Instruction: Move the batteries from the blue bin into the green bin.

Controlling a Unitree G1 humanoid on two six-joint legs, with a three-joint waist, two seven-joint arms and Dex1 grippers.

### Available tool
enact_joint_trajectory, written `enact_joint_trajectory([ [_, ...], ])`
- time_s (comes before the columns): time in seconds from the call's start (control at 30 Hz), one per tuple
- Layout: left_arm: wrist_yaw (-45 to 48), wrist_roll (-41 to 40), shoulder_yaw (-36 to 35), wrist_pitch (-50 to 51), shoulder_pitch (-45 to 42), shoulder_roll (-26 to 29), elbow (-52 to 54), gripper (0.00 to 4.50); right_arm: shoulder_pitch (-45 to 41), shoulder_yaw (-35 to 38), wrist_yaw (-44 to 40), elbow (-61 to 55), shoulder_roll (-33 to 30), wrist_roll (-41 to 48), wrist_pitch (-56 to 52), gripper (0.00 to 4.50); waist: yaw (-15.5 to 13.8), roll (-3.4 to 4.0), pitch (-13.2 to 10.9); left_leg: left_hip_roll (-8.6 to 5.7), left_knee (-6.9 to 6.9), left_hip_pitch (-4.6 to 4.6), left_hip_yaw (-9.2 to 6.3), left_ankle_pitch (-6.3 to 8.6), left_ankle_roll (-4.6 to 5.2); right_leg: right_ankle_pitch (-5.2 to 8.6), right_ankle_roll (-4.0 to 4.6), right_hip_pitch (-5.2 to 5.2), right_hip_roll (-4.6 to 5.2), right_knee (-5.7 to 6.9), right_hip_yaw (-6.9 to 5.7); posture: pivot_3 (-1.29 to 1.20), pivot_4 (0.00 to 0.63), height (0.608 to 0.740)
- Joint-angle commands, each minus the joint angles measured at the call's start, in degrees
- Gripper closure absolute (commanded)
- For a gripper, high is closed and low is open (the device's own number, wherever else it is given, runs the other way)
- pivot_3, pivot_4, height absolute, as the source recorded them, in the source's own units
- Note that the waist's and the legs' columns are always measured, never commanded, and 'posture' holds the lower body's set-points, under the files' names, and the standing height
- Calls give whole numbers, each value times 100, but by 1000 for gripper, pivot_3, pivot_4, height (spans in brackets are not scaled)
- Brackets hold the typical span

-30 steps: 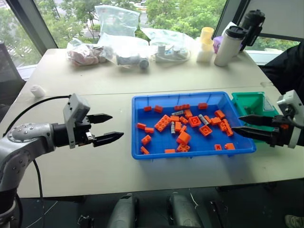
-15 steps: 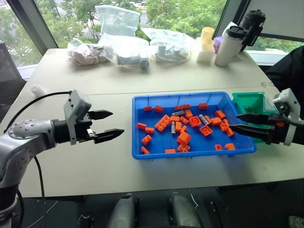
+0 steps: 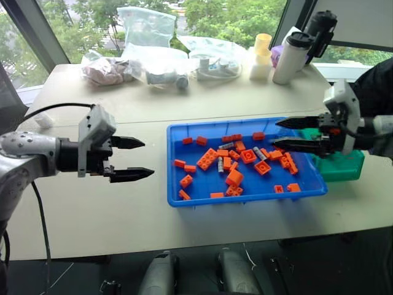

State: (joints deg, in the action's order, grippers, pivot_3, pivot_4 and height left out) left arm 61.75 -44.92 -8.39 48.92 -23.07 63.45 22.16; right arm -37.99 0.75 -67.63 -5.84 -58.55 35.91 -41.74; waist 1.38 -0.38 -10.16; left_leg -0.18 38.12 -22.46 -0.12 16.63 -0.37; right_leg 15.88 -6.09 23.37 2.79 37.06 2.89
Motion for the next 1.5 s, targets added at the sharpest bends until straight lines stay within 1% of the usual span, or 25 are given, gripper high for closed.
enact_joint_trajectory([
  [0.03,223,324,115,-398,-186,57,-123,0,-1015,-1172,-837,835,601,-927,864,664,2,1,-3,-1,0,-2,1,0,0,0,0,3,0,1,0,0,150,740],
  [0.1,369,371,148,-499,-103,71,-80,0,-1558,-1728,-1189,1538,1094,-1501,1514,21,-11,0,-5,-1,2,-7,4,-1,-2,0,-1,8,0,3,0,0,150,740],
  [0.17,557,487,270,-649,11,101,-38,0,-1907,-2021,-1416,2128,1469,-1871,1994,21,-25,1,-5,-1,1,-12,4,-1,-2,0,-1,12,1,3,0,0,150,740],
  [0.23,566,556,296,-714,66,62,-26,0,-2200,-2308,-1827,2643,1811,-2115,2282,21,-58,0,-6,-4,2,-26,1,-3,-5,-1,-1,23,5,3,-3,0,150,740],
  [0.3,535,478,219,-643,135,28,103,0,-2459,-2545,-2106,3231,2142,-2410,2662,21,-59,-2,-5,-6,13,-65,-3,-5,-9,-1,-2,54,7,9,-7,0,150,740],
  [0.33,497,430,172,-592,170,6,176,0,-2566,-2631,-2204,3522,2278,-2560,2861,21,-46,-2,-5,-8,24,-94,-3,-9,-15,-3,-3,88,10,19,-7,0,150,740],
  [0.47,237,313,-5,-436,384,-90,467,0,-2858,-3114,-2483,4351,2573,-2920,3523,21,-39,-1,-5,-9,24,-103,-3,-13,-22,-5,-3,100,13,22,-7,0,150,740],
  [0.5,164,262,-44,-379,422,-111,546,0,-2910,-3275,-2487,4485,2587,-2923,3686,21,-35,-1,-5,-9,24,-103,-5,-14,-23,-5,-3,101,13,24,-7,0,150,740],
  [0.6,-23,110,-219,-225,566,-163,727,0,-3127,-3398,-2487,5131,2972,-3113,4153,21,-8,-2,-5,-8,23,-102,-6,-18,-31,-5,-2,104,13,32,-7,0,150,740],
  [0.7,-175,86,-338,-164,758,-166,842,0,-3398,-3340,-2485,5884,3412,-3510,4687,21,96,-1,-5,-6,19,-97,-8,-27,-46,-8,4,109,11,49,-6,0,150,740],
  [0.9,-418,-63,-456,-45,858,-226,1005,0,-3667,-3188,-2422,6696,3820,-3972,5241,21,118,-1,-5,-6,16,-95,-15,-31,-53,-8,4,113,9,61,-7,0,150,740],
  [1.07,-678,-199,-434,42,878,-366,1161,0,-3769,-3243,-1919,7237,4116,-4524,5765,21,120,-1,-5,-7,15,-95,-16,-35,-60,-8,5,117,11,68,-8,0,150,740],
  [1.13,-759,-208,-374,53,826,-427,1166,0,-3790,-3250,-1516,7408,4249,-4745,5920,21,123,-1,-5,-7,15,-94,-17,-37,-65,-8,5,117,11,71,-8,0,150,740],
  [1.17,-794,-206,-337,55,797,-453,1165,0,-3807,-3271,-1358,7482,4291,-4872,5999,21,124,-1,-5,-8,15,-94,-17,-52,-90,-8,5,119,11,73,-7,0,150,740],
  [1.2,-820,-212,-322,60,786,-467,1175,0,-3820,-3273,-1260,7540,4319,-4971,6062,540,125,-1,-5,-8,14,-94,-17,-53,-92,-8,5,120,11,74,-7,0,150,740],
  [1.23,-843,-216,-305,61,772,-483,1178,0,-3842,-3236,-1291,7583,4345,-4996,6058,901,126,-1,-5,-8,13,-94,-17,-54,-94,-8,5,121,11,78,-7,0,150,740],
  [1.27,-860,-220,-295,63,763,-493,1180,0,-3859,-3195,-1325,7619,4365,-5012,6051,1368,128,-2,-5,-8,13,-93,-17,-55,-96,-8,5,121,11,81,-7,0,150,740],
  [1.33,-883,-227,-283,54,757,-507,1176,0,-3905,-3110,-1397,7640,4396,-5016,6062,2574,128,-2,-5,-7,13,-92,-19,-56,-98,-8,5,122,9,85,-7,0,150,740],
  [1.37,-891,-220,-269,43,751,-515,1165,0,-3934,-3032,-1419,7635,4415,-4981,6057,2876,128,-2,-5,-7,13,-92,-19,-56,-98,-8,6,122,9,85,-7,0,150,740],
  [1.4,-898,-215,-258,36,747,-520,1157,0,-3953,-2967,-1437,7632,4430,-4962,6053,3380,127,-2,-5,-7,13,-92,-19,-56,-98,-8,6,122,9,85,-7,0,150,740],
  [1.5,-921,-180,-180,0,689,-563,1111,0,-4073,-2640,-1506,7598,4468,-4790,5927,3430,125,-2,-5,-8,13,-92,-19,-56,-98,-8,6,122,9,87,-7,0,150,740],
])
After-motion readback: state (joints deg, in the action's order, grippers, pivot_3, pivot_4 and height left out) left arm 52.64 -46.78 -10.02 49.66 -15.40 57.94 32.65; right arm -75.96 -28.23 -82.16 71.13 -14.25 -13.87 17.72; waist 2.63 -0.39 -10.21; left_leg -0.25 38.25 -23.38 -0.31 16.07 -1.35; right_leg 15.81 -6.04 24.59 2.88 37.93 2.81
